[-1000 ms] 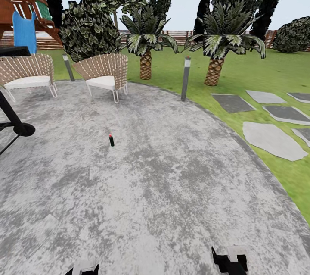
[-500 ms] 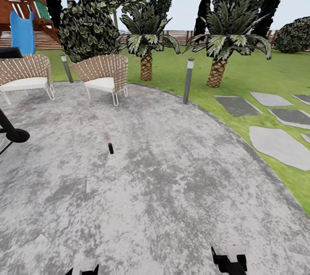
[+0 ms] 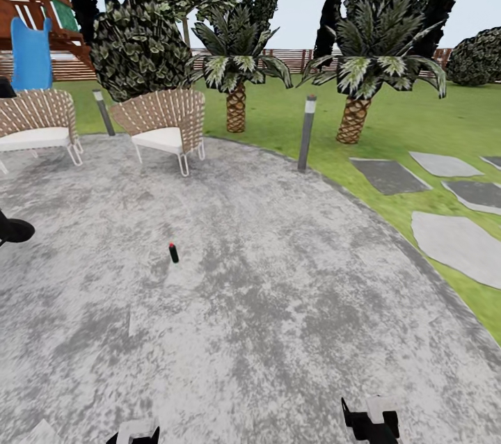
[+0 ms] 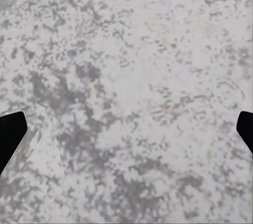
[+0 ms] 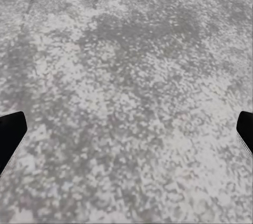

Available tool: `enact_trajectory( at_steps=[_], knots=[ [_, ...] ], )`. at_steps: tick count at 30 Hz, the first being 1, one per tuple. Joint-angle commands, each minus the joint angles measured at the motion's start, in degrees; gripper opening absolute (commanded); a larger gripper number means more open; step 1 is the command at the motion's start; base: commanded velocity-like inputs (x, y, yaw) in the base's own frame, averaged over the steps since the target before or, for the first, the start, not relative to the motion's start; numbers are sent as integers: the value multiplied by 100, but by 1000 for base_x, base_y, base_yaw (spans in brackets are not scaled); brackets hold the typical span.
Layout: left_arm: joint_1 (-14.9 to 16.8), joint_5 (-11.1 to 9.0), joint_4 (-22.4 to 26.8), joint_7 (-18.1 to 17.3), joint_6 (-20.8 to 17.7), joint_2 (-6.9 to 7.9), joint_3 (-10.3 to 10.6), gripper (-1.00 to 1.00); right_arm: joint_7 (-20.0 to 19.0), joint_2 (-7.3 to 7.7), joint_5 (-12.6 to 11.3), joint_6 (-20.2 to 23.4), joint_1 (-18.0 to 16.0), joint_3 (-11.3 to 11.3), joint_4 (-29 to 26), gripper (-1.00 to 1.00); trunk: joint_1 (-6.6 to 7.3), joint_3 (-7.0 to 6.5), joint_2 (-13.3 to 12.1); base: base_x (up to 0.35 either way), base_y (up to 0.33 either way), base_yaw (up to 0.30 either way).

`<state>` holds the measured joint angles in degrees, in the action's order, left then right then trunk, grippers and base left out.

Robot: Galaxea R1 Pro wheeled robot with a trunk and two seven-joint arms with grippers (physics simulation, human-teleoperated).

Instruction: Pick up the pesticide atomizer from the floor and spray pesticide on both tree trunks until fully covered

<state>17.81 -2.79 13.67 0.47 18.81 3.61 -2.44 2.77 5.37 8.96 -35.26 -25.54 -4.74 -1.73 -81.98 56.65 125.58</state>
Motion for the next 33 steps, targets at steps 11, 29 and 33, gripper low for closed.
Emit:
enact_trajectory(
  at_steps=[11, 29, 33],
  knots=[
    [3, -24, -5, -3, 18, -9, -2, 100, 22, -1, 62, -16, -4, -45, 6, 100, -3, 5, 2, 337, 0, 0],
    [3, -20, -5, 1, 18, -4, -2, 100, 22, -1, 62, -13, -4, -45, 6, 100, -3, 5, 2, 337, 0, 0],
    [3, -45, -5, 11, 18, 17, -17, 100, 23, -1, 62, -16, -4, -45, 6, 100, -3, 5, 2, 337, 0, 0]
  ],
)
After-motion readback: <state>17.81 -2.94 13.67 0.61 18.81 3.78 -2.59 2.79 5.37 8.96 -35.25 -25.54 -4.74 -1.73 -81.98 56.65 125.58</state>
